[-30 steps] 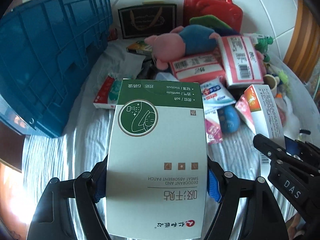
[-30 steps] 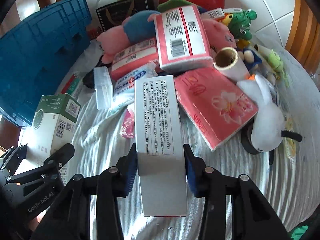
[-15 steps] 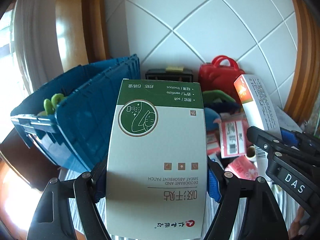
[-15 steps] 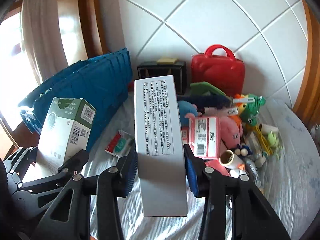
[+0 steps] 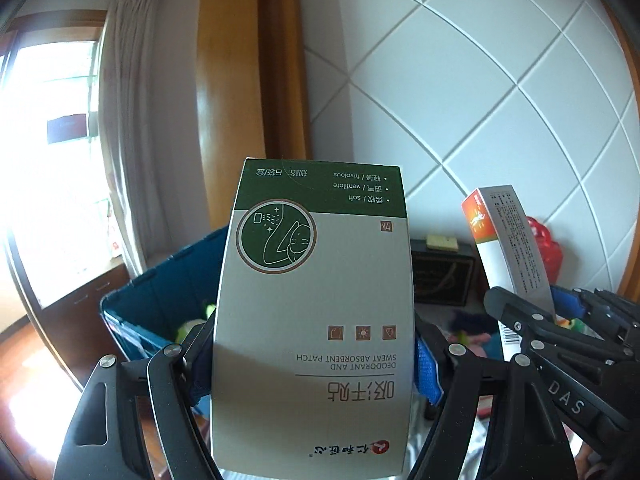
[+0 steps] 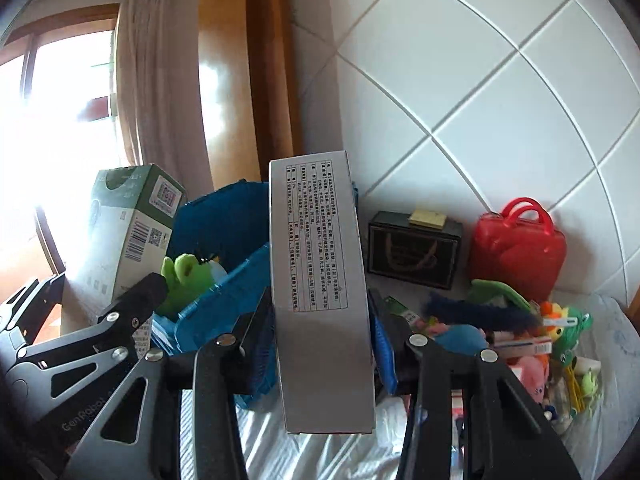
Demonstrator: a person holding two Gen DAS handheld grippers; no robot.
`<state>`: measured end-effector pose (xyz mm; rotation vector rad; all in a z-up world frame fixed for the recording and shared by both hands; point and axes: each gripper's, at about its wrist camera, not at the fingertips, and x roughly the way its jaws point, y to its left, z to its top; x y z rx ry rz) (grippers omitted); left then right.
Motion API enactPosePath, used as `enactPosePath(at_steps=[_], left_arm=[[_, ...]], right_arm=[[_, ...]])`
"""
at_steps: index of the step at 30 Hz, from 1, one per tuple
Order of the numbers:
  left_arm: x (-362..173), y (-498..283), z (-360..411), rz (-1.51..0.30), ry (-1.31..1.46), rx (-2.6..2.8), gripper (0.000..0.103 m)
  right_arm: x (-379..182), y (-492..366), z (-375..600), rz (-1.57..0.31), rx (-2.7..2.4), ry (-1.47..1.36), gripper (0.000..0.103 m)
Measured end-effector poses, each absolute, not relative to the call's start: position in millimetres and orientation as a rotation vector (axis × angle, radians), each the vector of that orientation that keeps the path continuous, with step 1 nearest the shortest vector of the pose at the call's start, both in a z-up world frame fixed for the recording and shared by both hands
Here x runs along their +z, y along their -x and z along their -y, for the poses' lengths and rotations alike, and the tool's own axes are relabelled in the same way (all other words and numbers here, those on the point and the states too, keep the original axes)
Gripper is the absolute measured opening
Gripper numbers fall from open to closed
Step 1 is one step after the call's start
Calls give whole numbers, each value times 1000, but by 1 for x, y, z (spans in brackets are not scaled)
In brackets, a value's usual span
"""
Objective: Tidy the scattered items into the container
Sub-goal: 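Carry the patch box and long white box over the blue crate with both grippers, then open both grippers to drop both boxes into the crate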
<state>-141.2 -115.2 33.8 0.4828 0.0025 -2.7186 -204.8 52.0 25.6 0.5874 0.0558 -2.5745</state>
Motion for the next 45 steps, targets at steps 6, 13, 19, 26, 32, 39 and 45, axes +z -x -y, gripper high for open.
enactPosePath(at_steps=[6, 13, 19, 26, 32, 39, 45], left_arm=[[44, 171, 215, -27, -496, -2649, 77], [24, 214, 303, -104, -652, -2619, 77], [9, 236, 333, -134, -739, -2626, 77], [-2, 246, 342, -130, -785, -2644, 89], [-4, 236, 347, -147, -776, -2636, 93], [-3, 222, 328, -136, -764, -2647, 94], [-5, 209, 314, -146, -781, -2650, 94]], right_arm=[[46, 228, 37, -67, -2542, -526, 42], [36, 261, 128, -126, -2537, -595, 42], [22, 280, 164, -179, -2558, -669, 42], [14, 289, 179, -221, -2585, -712, 54], [18, 285, 172, -224, -2645, -680, 93], [22, 275, 164, -215, -2674, -669, 102], [23, 264, 152, -199, -2682, -669, 102]])
